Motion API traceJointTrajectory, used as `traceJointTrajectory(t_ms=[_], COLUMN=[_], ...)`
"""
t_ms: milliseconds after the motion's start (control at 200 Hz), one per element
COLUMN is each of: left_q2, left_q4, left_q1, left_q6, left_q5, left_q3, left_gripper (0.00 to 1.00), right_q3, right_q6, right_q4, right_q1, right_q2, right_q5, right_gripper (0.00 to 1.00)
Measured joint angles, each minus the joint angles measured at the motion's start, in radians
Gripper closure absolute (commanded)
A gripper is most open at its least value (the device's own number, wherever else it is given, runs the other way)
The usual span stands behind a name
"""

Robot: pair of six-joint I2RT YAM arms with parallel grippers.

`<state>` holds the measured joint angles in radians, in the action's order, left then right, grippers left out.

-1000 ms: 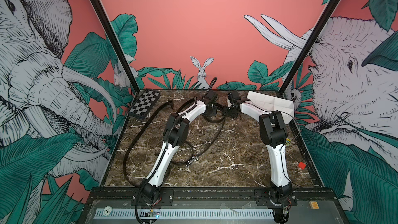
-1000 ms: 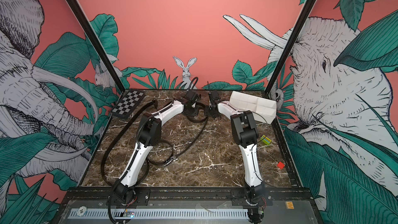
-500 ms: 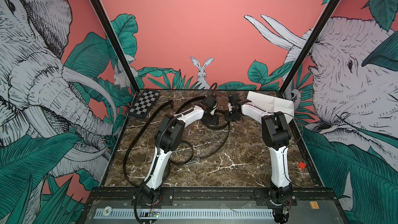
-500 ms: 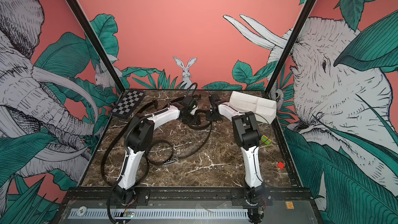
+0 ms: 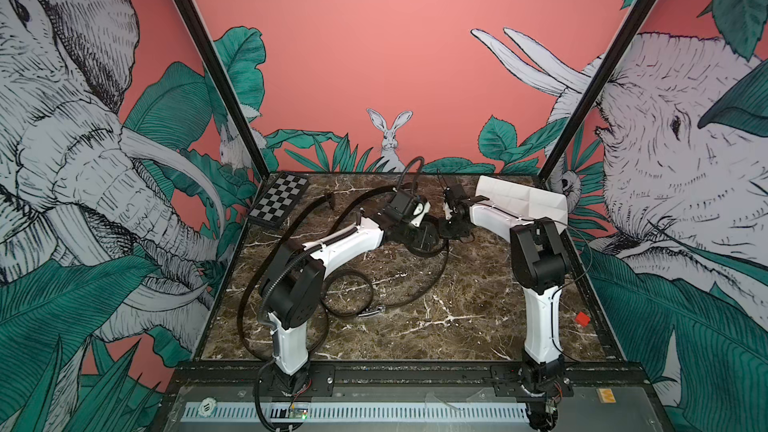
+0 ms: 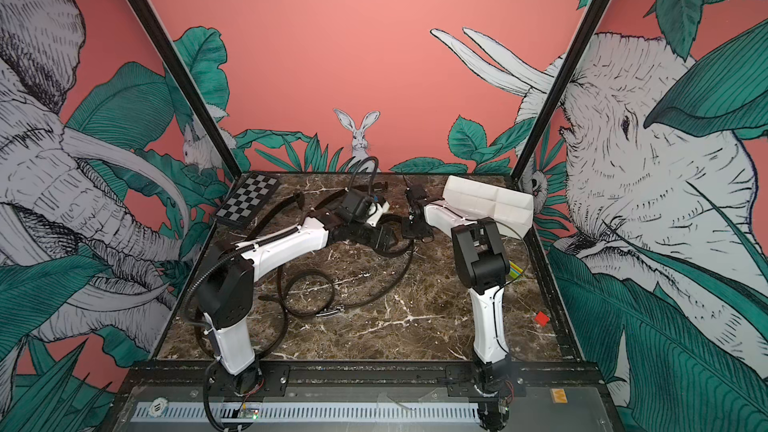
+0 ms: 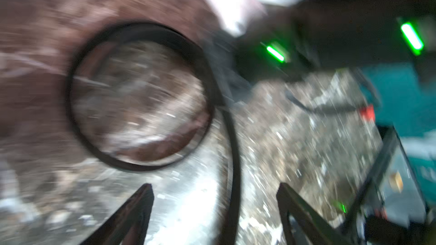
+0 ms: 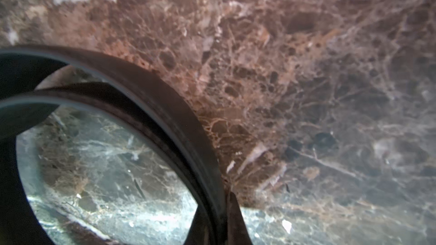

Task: Place the belts into the storage roll
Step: Roll the belt at the center of the board.

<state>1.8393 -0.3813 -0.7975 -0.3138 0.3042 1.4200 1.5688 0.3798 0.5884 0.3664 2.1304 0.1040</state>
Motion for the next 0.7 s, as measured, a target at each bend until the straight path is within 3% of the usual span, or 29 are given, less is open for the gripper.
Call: traceJointTrajectory(t_ms=[150, 365, 580, 700], left_q2=[-0.003, 0.011, 0.074, 0.099], left_q4=[-0.026, -0.062, -0.074, -0.074], left_q1=[-0.13, -0.139, -0.144, -0.156], left_q6=[0.103, 0.163, 0.208, 0.232], left_q5=[0.033, 0.011, -0.046, -0.088], left_q3=[-0.109, -0.166, -0.166, -0.16], left_gripper=[0.18, 0.28, 0.48, 0.76], right_q3=[-0.005, -0.02, -0.023, -0.023], right_q6=[-0.004, -0.01, -0.02, -0.027], right_q4=[0.0, 0.001, 0.0, 0.006], right_q1=[0.0, -0.001, -0.001, -0.004], right_q2=[-0.002, -0.012, -0.013, -0.013], right_q5=[-0.002, -0.007, -0.008, -0.01], right_gripper=[0.92, 0.9, 0.88, 0.84])
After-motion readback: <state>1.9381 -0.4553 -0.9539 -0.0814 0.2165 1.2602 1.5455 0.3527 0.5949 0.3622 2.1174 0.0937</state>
